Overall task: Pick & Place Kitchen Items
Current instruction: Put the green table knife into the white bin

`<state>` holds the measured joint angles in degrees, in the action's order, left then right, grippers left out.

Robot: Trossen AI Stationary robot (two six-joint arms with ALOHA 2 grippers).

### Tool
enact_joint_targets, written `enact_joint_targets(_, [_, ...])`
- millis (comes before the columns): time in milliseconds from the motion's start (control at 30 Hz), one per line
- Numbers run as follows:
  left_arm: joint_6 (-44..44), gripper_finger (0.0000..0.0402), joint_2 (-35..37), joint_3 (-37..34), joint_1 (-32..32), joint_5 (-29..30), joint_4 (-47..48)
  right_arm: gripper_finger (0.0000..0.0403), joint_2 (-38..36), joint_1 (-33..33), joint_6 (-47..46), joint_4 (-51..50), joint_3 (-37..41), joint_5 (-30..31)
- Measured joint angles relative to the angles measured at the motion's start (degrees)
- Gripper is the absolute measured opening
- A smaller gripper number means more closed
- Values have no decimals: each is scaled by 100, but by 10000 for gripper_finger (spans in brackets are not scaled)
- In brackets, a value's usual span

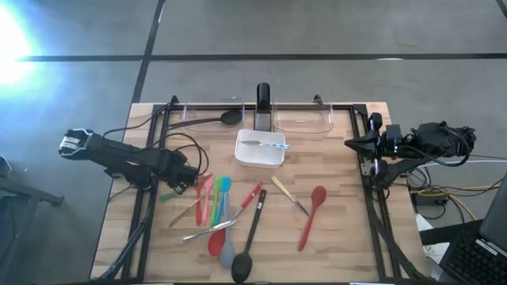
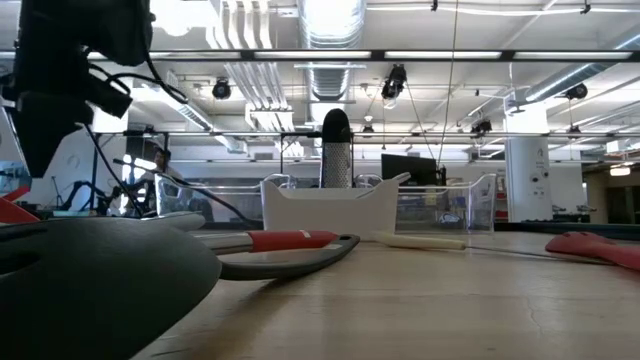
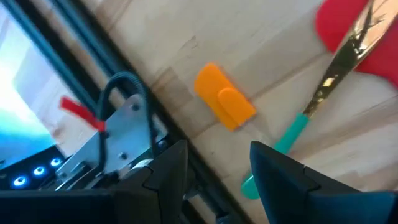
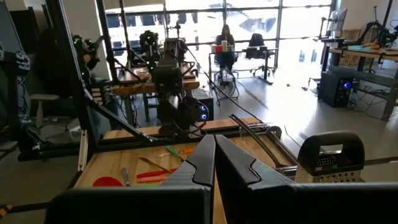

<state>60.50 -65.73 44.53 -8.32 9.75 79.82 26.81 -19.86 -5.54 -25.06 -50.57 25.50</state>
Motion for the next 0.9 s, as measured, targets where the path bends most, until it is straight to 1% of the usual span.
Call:
enact_joint_targets(67, [-13, 179, -4, -43, 1, -38, -216, 8, 0, 0, 0, 0, 0, 2])
enact_joint_targets(233, [51, 179, -86, -49, 83, -43, -182, 8, 0, 1, 0, 0, 0, 2])
enact_joint_targets(367, [-126, 179, -196, -52, 167, -53, -273, 8, 2, 2, 0, 0, 0, 0])
enact_joint_targets(500, [-807, 179, -281, -54, 173, -228, -1053, 8, 0, 0, 0, 0, 0, 0])
enact_joint_targets(633, [-1303, 179, -317, -54, 173, -633, -1772, 8, 1, 1, 0, 0, 0, 1])
enact_joint_targets(900, [-1935, 179, -317, -65, 168, -867, -1998, 8, 0, 0, 0, 0, 0, 1])
